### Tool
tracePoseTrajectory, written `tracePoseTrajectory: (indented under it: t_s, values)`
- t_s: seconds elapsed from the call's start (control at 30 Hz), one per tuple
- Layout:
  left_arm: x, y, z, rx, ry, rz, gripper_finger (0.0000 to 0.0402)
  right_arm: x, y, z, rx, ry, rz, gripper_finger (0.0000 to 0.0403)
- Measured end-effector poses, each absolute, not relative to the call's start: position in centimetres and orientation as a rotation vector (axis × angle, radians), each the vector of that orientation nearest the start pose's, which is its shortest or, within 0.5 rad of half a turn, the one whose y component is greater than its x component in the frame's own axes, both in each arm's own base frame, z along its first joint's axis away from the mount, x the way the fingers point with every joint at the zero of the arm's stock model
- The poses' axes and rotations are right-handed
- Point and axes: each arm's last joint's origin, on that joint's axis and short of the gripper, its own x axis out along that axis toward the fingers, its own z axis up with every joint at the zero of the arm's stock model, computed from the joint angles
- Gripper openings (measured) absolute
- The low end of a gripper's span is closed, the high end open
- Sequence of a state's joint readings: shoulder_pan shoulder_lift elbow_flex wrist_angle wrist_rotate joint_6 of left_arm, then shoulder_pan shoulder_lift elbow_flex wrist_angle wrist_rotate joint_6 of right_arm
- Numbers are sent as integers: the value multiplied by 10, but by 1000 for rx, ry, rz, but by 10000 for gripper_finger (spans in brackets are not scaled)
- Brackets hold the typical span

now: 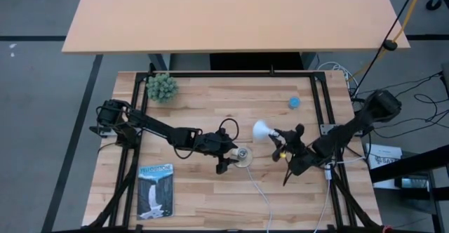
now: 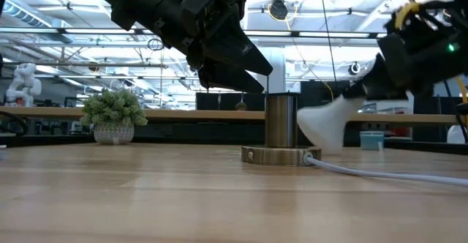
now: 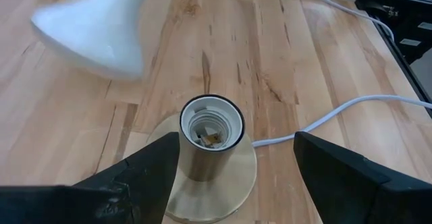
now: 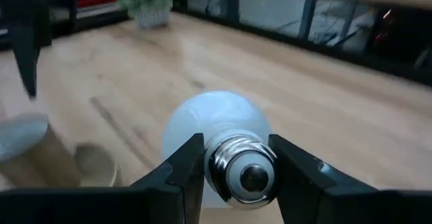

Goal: Screw lightbulb
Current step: Insert the lightbulb into the desk lamp

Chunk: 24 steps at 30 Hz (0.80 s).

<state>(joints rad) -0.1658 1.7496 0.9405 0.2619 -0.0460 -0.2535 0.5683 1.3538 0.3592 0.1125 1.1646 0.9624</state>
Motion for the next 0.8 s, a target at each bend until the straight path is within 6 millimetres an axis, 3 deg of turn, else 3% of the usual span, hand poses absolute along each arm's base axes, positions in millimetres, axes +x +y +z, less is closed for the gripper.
tracePoseTrajectory:
  t_s: [0.13, 0.43, 0.8]
  values:
    - [357, -59, 177, -189, 556, -47, 296, 179, 86, 118, 269, 258, -730, 132]
    - [357, -59, 177, -189, 556, -46, 296, 179, 91, 102, 312, 478, -587, 132]
    - [357, -58, 177, -189, 556, -46, 296, 182, 95, 112, 443, 635, -385, 154]
